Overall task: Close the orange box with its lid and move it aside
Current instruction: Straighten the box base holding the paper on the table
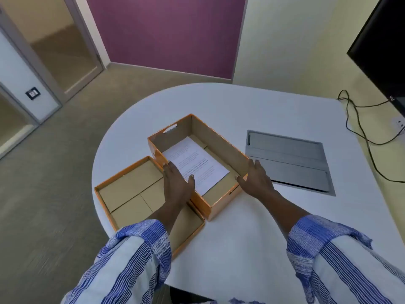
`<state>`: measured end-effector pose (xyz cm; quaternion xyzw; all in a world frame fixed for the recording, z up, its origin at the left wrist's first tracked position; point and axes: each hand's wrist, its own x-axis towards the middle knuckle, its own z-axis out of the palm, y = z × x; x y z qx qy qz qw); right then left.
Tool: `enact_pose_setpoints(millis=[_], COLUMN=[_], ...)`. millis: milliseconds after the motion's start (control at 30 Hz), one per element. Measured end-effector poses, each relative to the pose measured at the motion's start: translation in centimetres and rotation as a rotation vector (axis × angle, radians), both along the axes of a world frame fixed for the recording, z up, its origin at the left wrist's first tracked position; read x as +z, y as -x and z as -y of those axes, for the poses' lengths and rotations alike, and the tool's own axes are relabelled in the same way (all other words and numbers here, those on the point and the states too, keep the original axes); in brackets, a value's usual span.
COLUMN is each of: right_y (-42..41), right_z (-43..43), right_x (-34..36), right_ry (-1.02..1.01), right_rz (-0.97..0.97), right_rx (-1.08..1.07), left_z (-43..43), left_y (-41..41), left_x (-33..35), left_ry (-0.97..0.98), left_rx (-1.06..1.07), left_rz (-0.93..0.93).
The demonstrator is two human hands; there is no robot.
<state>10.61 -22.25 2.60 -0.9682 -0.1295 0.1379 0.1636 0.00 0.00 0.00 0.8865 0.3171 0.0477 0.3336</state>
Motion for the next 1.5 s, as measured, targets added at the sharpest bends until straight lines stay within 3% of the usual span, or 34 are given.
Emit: enact_pose_setpoints(millis=[133, 267, 500, 667, 1100, 1500], right_y=[0.2, -0.1, -1.4, -0.8, 0.2, 4.8], right_z=[0.5, 1.1, 2.2, 7.4, 12.3, 13.0], right_x=[-0.7, -1.2, -0.3, -2.3, -2.8, -5.7], right_ry=[0.015, 0.000, -0.069, -0.043, -0.121, -0.058], right_rz=[-0.043, -0.010, 0.026, -0.003, 0.013, 0.088], right_rx=[-0.014, 0.016, 0.011, -0.118, -0.443, -0.523], left_z=[0.2, 0.3, -0.2, 3.3, 7.4, 8.7], left_y=[-0.2, -0.4, -1.5, -0.7, 2.0, 6.4], left_x=[-0.6, -1.1, -0.7, -2.4, -2.7, -4.5], left_ry=[0.238, 0.386, 0.441, 0.484, 0.151, 0.148], left_rx=[0.142, 0.130, 0.181, 0.007, -0.359, -0.406], left_rz=[-0.074, -0.052, 0.038, 0.020, 0.097, 0.119])
